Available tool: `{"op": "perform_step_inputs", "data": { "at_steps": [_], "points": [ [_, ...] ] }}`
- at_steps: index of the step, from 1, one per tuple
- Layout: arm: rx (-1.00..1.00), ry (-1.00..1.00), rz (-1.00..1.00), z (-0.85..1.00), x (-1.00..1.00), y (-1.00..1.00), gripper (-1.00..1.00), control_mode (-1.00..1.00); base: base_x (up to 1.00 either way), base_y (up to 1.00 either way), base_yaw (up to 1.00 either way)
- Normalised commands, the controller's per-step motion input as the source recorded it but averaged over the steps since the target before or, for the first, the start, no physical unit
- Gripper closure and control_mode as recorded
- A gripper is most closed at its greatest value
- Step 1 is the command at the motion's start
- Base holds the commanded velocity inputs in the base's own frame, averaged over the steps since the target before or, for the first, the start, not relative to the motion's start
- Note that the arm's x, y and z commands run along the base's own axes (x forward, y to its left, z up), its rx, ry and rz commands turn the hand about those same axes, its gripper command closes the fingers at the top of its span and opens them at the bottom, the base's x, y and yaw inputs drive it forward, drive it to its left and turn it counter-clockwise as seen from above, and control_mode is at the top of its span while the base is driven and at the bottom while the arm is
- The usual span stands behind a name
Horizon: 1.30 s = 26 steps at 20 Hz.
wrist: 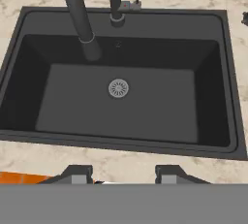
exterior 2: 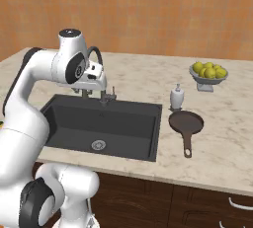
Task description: Pick the pan and sponge and place them into the sink. Then turn on the water.
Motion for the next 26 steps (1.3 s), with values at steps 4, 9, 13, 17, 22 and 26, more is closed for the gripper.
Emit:
{"op": "perform_step_inputs", "data": {
  "at_steps": [4,9,13,17,22,26],
  "points": [
    [0.01,0.0,0.0,-0.03,-0.08,-0.46,-1.0,-1.0,0.0,0.0,0.0],
    [0.02,-0.01,0.0,-0.18,-0.08,-0.99,-1.0,-1.0,0.0,0.0,0.0],
    [0.0,0.0,-0.01,-0.34,0.0,-1.0,-1.0,-1.0,0.0,0.0,0.0],
    [-0.02,0.0,-0.02,-0.48,0.0,-1.0,-1.0,-1.0,0.0,0.0,0.0],
    [-0.02,0.0,-0.01,-0.49,0.0,-0.95,-1.0,-1.0,0.0,0.0,0.0],
    [0.0,0.01,0.0,-0.49,0.0,-0.67,-1.0,-1.0,0.0,0.0,0.0]
  ]
}}
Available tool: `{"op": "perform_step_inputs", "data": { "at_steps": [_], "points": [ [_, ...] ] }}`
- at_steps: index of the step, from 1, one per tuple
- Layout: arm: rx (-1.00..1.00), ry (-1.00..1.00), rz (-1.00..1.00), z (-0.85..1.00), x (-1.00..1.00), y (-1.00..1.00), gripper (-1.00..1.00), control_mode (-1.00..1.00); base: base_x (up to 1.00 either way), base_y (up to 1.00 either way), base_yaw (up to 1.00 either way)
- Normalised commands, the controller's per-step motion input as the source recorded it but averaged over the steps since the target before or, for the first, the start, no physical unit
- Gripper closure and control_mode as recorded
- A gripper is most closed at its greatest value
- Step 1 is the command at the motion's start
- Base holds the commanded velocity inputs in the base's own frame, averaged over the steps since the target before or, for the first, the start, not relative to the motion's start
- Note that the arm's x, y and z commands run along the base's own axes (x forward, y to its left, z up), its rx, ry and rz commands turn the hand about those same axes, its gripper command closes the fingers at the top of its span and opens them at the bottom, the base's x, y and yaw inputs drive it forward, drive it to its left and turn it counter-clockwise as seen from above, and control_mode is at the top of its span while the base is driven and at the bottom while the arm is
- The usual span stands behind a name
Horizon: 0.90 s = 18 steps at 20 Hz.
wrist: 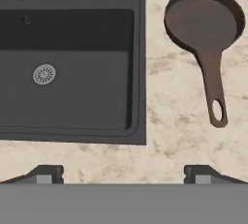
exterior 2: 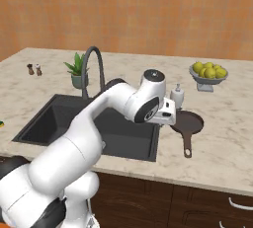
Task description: Pick the pan and sponge and place them into the sink. Then turn on the water.
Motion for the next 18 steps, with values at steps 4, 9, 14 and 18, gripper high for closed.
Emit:
{"op": "perform_step_inputs", "data": {
  "at_steps": [4,9,14,18],
  "points": [
    [0.0,0.01,0.0,-0.45,0.0,-0.54,-1.0,-1.0,0.0,0.0,0.0],
    [-0.01,0.04,0.0,-0.34,0.17,-0.45,-1.0,-1.0,0.0,0.0,0.0],
    [-0.07,0.12,0.0,-0.28,0.35,-0.32,-1.0,-1.0,0.0,0.0,0.0],
    [-0.01,0.06,0.0,-0.29,0.42,-0.41,-1.0,-1.0,0.0,0.0,0.0]
  ]
}}
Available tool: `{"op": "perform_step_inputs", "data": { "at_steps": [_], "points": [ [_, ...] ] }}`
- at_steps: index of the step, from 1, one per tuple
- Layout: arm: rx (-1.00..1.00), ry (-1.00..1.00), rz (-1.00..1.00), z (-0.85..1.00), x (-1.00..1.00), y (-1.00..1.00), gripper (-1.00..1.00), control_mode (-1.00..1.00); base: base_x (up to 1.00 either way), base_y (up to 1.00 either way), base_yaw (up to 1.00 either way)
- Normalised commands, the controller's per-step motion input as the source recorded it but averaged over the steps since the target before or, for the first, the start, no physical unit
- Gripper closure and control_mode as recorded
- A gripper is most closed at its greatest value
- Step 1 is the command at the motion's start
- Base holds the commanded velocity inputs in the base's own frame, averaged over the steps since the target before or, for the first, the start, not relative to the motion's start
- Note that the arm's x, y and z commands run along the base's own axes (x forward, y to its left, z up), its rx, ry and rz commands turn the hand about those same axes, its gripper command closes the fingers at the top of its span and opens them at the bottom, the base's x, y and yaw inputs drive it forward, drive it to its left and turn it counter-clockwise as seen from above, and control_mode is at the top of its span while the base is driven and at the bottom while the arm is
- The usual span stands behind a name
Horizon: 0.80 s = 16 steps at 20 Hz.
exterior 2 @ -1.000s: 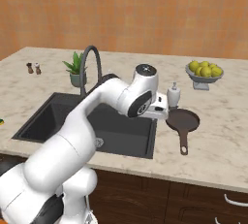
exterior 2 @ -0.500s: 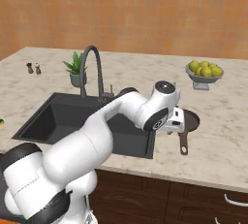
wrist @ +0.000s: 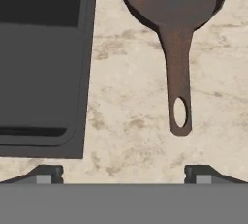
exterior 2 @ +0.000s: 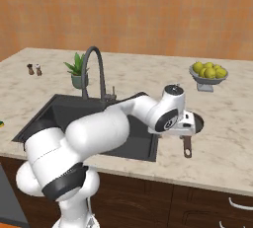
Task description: Pick the pan and sponge and place them into the sink. Then turn on the water.
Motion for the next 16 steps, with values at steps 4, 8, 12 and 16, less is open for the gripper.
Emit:
{"op": "perform_step_inputs", "data": {
  "at_steps": [4,8,12,16],
  "points": [
    [0.0,0.03,0.0,-0.36,0.34,-0.37,-1.0,-1.0,0.0,0.0,0.0],
    [0.0,0.03,0.0,-0.23,0.35,-0.36,-1.0,-1.0,0.0,0.0,0.0],
    [0.0,0.01,0.0,-0.26,0.36,-0.34,-1.0,-1.0,0.0,0.0,0.0],
    [0.0,0.04,0.0,-0.32,0.39,-0.28,-1.0,-1.0,0.0,0.0,0.0]
  ]
}}
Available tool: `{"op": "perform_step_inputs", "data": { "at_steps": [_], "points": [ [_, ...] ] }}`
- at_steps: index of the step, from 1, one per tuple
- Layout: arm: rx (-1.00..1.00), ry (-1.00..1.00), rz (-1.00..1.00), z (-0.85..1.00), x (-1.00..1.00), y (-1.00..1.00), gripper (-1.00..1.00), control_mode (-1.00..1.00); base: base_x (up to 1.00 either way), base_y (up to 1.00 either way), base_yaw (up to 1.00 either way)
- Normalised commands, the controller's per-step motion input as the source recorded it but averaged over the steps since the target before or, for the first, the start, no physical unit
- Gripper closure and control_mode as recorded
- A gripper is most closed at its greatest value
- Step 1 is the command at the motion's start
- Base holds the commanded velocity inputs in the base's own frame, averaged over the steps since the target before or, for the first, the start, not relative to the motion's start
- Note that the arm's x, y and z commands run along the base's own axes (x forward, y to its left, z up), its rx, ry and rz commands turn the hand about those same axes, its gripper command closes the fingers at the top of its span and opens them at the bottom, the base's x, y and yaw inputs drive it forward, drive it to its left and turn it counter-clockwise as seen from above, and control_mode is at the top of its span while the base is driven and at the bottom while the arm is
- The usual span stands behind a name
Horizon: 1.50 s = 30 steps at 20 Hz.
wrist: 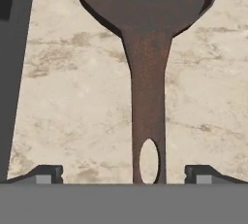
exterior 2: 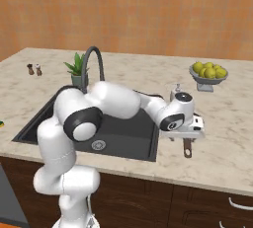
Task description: Pick the pan and sponge and place them into the sink. Then turn on the water.
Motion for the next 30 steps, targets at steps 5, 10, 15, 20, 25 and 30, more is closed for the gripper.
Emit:
{"op": "perform_step_inputs", "data": {
  "at_steps": [5,10,15,20,25,30],
  "points": [
    [0.0,0.03,0.0,-0.25,0.31,-0.38,-1.0,-1.0,0.0,0.0,0.0],
    [0.0,0.09,0.0,-0.32,0.15,-0.32,-1.0,-1.0,0.0,0.0,0.0],
    [0.0,0.06,0.0,-0.35,-0.01,0.04,-1.0,-1.0,0.0,0.0,0.0],
    [0.0,0.0,0.0,-0.29,-0.07,0.49,-1.0,-1.0,0.0,0.0,0.0],
    [-0.01,0.05,0.0,-0.59,0.29,0.38,-1.0,-1.0,0.0,0.0,0.0],
    [0.0,0.02,0.0,-0.81,0.24,-0.02,-1.0,-1.0,0.0,0.0,0.0]
  ]
}}
